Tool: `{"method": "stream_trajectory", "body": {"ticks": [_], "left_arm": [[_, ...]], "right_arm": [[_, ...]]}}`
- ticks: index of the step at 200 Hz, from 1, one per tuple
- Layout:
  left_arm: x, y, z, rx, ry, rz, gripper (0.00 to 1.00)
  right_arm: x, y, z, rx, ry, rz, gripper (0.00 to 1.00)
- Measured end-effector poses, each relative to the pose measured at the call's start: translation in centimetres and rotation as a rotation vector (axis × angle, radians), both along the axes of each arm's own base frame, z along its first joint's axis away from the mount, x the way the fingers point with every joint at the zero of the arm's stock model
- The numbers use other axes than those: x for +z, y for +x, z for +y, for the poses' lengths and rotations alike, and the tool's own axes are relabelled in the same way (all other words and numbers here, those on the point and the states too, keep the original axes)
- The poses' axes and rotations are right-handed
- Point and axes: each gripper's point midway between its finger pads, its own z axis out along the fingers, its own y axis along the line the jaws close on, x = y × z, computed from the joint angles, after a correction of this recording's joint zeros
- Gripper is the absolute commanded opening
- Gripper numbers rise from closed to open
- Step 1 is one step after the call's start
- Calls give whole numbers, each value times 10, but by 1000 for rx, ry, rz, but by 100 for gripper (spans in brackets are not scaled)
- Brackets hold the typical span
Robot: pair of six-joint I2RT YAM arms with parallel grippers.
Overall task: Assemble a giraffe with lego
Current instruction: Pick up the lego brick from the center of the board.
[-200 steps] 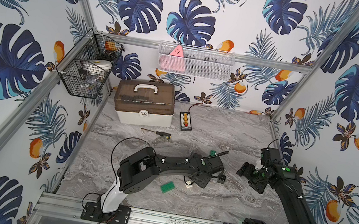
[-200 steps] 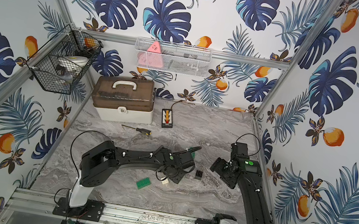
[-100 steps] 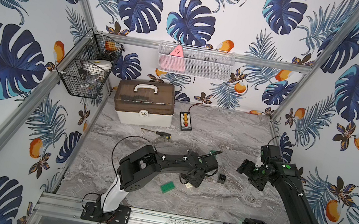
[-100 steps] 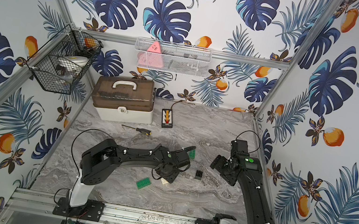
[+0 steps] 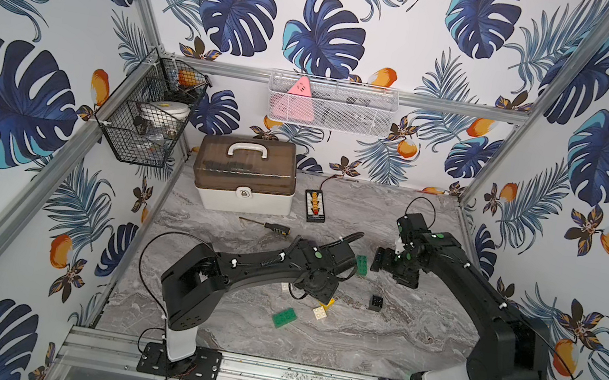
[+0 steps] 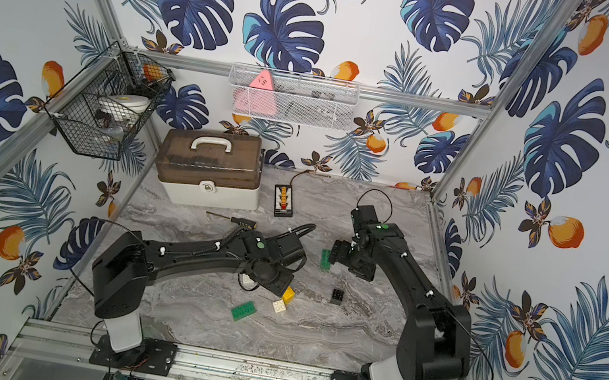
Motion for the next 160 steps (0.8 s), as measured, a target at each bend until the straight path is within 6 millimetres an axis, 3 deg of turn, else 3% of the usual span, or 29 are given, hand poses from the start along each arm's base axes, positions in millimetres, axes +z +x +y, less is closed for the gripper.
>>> {"method": "stream_trajectory", "body": {"ticks": [52, 109, 160], "left_arm": [[2, 0, 50, 89, 15, 14, 63], [-1, 2, 67, 121, 32, 31, 64], [-9, -2, 84, 149, 43, 48, 63]], "right_arm": [[-46, 46, 28, 101, -34, 64, 87], [-83, 75, 54, 205, -13, 100, 77], [-84, 92, 75, 284, 10, 76, 74]]}}
